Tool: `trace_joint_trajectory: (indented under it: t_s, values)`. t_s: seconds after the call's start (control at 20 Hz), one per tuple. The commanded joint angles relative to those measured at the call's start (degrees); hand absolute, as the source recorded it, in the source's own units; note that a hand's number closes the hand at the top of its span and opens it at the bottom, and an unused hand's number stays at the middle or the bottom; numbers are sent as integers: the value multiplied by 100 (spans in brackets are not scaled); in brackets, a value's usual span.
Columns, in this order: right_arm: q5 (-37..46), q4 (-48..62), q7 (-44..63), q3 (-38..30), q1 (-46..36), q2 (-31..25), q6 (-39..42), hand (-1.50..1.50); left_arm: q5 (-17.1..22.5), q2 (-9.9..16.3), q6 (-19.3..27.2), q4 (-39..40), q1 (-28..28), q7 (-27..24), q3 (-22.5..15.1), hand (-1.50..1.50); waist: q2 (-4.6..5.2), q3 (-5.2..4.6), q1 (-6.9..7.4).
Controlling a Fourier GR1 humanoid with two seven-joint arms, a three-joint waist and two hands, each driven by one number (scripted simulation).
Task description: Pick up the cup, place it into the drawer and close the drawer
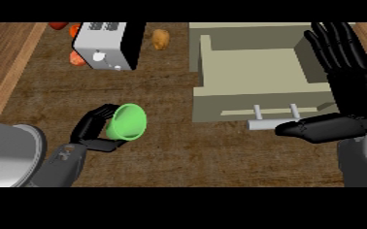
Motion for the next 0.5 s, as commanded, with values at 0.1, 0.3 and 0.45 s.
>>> trace_joint_trajectory:
  t_s: [0.1,0.3,0.45]
  values:
    - [231,230,-203,86,-71,147,-151,-150,-72,-78,734,-231,10,-1283,98,150,21,4,44]
    - [10,176,-324,-229,219,-110,92,-150,481,-25,220,-397,-125,-1308,558,150,-37,20,72]
    - [30,75,-20,-134,56,-10,-79,-150,872,-425,1548,-386,61,-1340,1099,150,-30,13,106]
